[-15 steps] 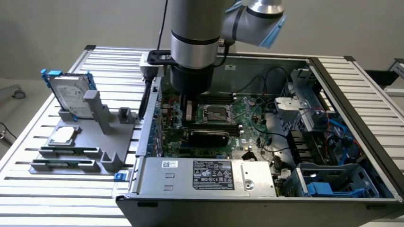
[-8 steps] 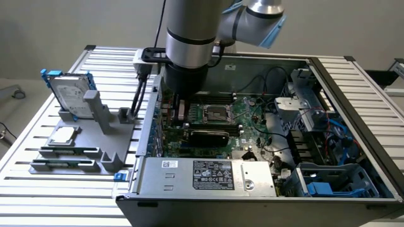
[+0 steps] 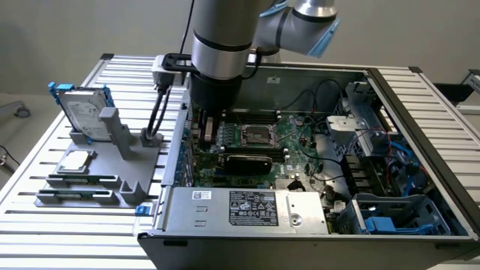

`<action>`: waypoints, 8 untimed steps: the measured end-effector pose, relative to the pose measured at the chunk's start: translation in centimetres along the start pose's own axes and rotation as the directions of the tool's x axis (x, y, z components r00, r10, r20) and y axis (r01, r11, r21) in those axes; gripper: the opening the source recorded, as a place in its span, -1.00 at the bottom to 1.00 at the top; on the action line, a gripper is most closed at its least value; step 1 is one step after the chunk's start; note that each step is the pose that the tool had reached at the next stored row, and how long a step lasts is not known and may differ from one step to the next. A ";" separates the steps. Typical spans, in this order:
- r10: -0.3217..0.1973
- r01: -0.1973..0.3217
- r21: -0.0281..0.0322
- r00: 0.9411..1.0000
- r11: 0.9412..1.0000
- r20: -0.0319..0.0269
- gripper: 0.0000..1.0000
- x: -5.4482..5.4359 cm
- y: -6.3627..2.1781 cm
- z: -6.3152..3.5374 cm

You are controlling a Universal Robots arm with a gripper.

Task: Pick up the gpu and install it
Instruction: 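Press down on the gpu until it lock into place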

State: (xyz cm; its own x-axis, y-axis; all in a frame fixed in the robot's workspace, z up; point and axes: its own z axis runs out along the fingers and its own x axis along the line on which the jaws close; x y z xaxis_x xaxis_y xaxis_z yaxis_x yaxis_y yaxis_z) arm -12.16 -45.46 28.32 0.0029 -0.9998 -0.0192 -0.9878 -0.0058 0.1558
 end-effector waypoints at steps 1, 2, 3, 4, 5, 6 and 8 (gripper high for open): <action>0.000 0.000 -0.001 1.000 1.000 -0.002 -0.79 0.0 0.05 -0.09; 0.000 0.000 -0.001 1.000 1.000 -0.004 -0.79 0.0 0.10 -0.15; 0.001 -0.001 -0.001 1.000 1.000 -0.008 -0.79 0.0 0.16 -0.21; 0.001 -0.001 -0.002 1.000 1.000 -0.010 -0.79 0.0 0.22 -0.25; 0.001 -0.001 -0.003 1.000 1.000 -0.013 -0.79 0.0 0.29 -0.27; 0.001 -0.001 -0.004 1.000 1.000 -0.016 -0.79 0.0 0.34 -0.29; 0.002 -0.002 -0.007 1.000 1.000 -0.022 -0.79 0.0 0.47 -0.34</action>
State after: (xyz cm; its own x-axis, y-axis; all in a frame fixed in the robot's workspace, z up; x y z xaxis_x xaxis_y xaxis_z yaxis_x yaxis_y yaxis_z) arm -12.57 -45.46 28.72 0.0043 -1.0000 0.0025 -0.9866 -0.0038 0.1630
